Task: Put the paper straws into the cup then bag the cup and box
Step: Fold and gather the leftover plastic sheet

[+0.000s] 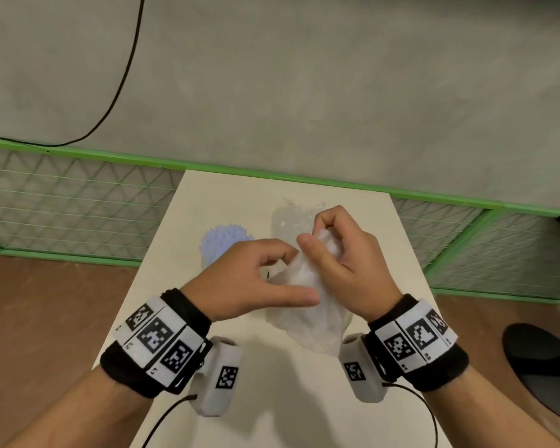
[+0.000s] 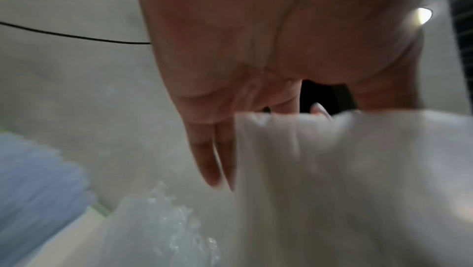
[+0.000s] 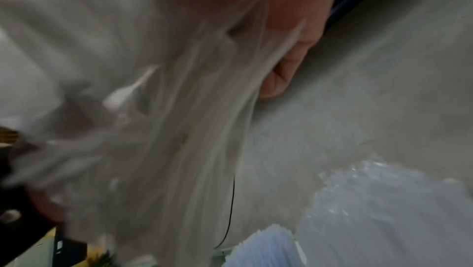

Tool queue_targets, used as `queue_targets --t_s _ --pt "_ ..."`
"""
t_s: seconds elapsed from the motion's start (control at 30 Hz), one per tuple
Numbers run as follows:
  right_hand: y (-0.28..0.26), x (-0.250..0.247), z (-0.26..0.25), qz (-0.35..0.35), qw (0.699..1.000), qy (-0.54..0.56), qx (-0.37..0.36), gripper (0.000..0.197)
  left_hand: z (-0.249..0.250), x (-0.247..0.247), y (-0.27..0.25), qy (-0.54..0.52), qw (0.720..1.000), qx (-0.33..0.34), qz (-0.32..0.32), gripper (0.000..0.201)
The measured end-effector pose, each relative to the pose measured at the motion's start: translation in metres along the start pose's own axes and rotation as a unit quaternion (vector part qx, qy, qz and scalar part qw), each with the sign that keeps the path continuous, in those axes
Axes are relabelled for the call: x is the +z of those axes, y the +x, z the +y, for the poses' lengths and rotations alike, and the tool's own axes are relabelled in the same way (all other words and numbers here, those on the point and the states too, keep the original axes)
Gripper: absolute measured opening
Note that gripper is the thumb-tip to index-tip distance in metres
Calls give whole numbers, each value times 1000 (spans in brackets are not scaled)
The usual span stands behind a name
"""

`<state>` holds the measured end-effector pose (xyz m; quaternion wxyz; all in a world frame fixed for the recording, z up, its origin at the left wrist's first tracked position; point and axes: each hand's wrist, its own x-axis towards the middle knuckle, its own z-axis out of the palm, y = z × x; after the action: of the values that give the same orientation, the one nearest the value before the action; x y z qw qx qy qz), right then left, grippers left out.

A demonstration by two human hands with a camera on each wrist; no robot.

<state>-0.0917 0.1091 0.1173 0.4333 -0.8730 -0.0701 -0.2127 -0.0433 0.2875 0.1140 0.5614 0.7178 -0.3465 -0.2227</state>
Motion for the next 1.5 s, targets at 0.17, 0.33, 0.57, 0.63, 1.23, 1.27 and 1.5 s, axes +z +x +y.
queue_targets --t_s 0.17,0.33,0.57,0.63,1.23,1.27,1.5 --pt "11 -2 -5 59 996 38 53 45 -3 8 4 -69 996 16 47 48" --pt "-16 5 0 -20 926 243 287 82 -13 11 0 25 987 70 142 31" --pt "-13 28 -17 -58 893 343 285 60 -10 19 2 -46 992 35 112 53" --pt "-11 35 -12 -70 903 313 286 83 -12 16 2 -62 991 35 109 61" --pt "-14 82 -24 -33 974 97 201 30 -36 -21 -16 32 986 16 162 74" --pt "-13 78 -22 -18 957 174 230 30 -38 -23 -16 34 987 16 156 75" --pt "-23 30 2 -72 805 460 366 41 -41 -18 -13 -66 996 6 60 83"
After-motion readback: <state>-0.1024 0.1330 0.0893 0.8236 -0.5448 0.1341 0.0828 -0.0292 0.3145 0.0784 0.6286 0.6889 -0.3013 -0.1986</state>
